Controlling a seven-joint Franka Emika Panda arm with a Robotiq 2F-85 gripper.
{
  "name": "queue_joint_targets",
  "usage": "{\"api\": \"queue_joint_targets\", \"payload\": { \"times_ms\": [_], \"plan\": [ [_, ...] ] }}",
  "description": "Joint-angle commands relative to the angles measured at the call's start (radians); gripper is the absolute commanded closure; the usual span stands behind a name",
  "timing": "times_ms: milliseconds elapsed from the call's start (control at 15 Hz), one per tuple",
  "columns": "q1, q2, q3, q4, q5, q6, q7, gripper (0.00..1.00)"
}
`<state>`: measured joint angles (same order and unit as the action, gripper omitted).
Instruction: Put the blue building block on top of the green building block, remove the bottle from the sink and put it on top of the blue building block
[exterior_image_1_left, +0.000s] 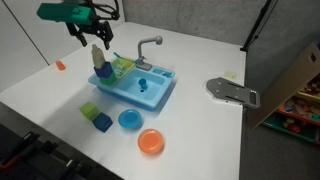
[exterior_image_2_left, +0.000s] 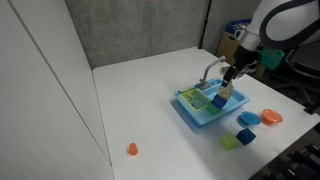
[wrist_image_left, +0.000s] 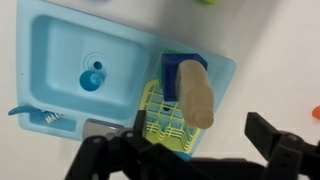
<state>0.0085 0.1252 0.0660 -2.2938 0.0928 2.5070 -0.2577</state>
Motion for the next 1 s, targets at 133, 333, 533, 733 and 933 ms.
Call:
{"api": "queue_joint_targets", "payload": {
  "times_ms": [133, 333, 533, 733, 933],
  "plan": [
    [0.005, -0.024, -0.012, 0.05, -0.035, -0.057, 0.05, 0.0],
    [0.003, -0.033, -0.016, 0.086, -0.035, -0.122, 0.068, 0.0],
    [0.003, -0.057, -0.026, 0.12, -0.053, -0.195, 0.104, 0.0],
    [0.0, -0.09, -0.04, 0.146, -0.099, -0.263, 0.146, 0.0],
    [-0.004, -0.147, -0.051, 0.141, -0.128, -0.325, 0.164, 0.0]
  ]
}}
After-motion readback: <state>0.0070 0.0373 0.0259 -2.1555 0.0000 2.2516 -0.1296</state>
